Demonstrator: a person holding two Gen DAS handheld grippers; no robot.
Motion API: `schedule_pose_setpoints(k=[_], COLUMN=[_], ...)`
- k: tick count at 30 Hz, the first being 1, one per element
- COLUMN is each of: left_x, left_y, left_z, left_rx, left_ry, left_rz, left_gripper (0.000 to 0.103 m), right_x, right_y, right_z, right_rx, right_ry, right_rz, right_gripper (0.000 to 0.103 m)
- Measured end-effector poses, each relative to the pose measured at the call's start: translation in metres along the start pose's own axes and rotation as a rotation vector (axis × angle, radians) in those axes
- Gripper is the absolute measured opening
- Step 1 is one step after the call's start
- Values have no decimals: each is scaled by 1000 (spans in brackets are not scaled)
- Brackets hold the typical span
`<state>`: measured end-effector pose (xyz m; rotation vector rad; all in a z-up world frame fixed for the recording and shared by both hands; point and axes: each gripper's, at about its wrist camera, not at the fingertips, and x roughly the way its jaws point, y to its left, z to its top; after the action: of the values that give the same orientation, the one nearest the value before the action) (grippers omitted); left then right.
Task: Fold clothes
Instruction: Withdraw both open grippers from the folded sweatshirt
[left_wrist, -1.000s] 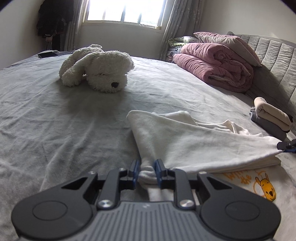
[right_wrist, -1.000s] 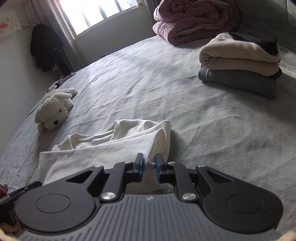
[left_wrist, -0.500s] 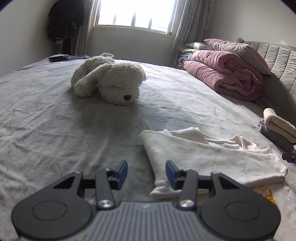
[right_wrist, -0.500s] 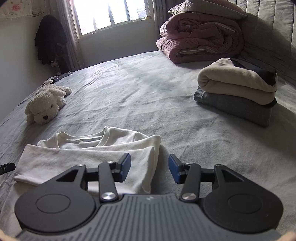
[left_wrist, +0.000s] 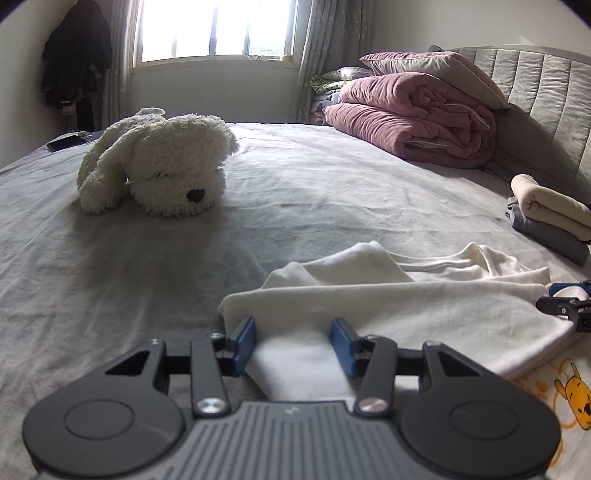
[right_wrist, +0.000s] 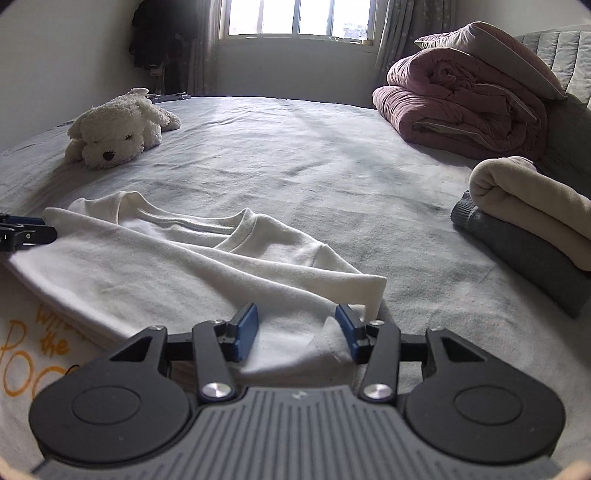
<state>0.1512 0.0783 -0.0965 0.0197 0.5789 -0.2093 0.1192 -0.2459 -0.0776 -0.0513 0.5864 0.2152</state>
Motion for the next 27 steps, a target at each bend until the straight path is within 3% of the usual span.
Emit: schedule_pose_setpoints(k=[3, 7, 12, 17, 27], left_x=[-3, -21, -55, -84, -158], left_y=[-8, -4, -3, -17, -49], left_z=[1, 0, -10, -25, -87], left_rx=[43, 10, -61, -36, 25], left_ry=[-3, -17, -36, 7, 37], left_rz=[29, 49, 23, -48, -93], left_gripper=[48, 63, 69, 82, 87], right_x=[-3, -7, -19, -46, -103], right_y=[1, 1, 9, 33, 81], right_z=[-1, -2, -8, -25, -66], right_rx=[7, 16, 15, -17, -100], right_ry=[9, 22, 42, 72, 136], right_rz=[3, 7, 24, 67, 134], right_gripper=[50, 70, 76, 94, 99])
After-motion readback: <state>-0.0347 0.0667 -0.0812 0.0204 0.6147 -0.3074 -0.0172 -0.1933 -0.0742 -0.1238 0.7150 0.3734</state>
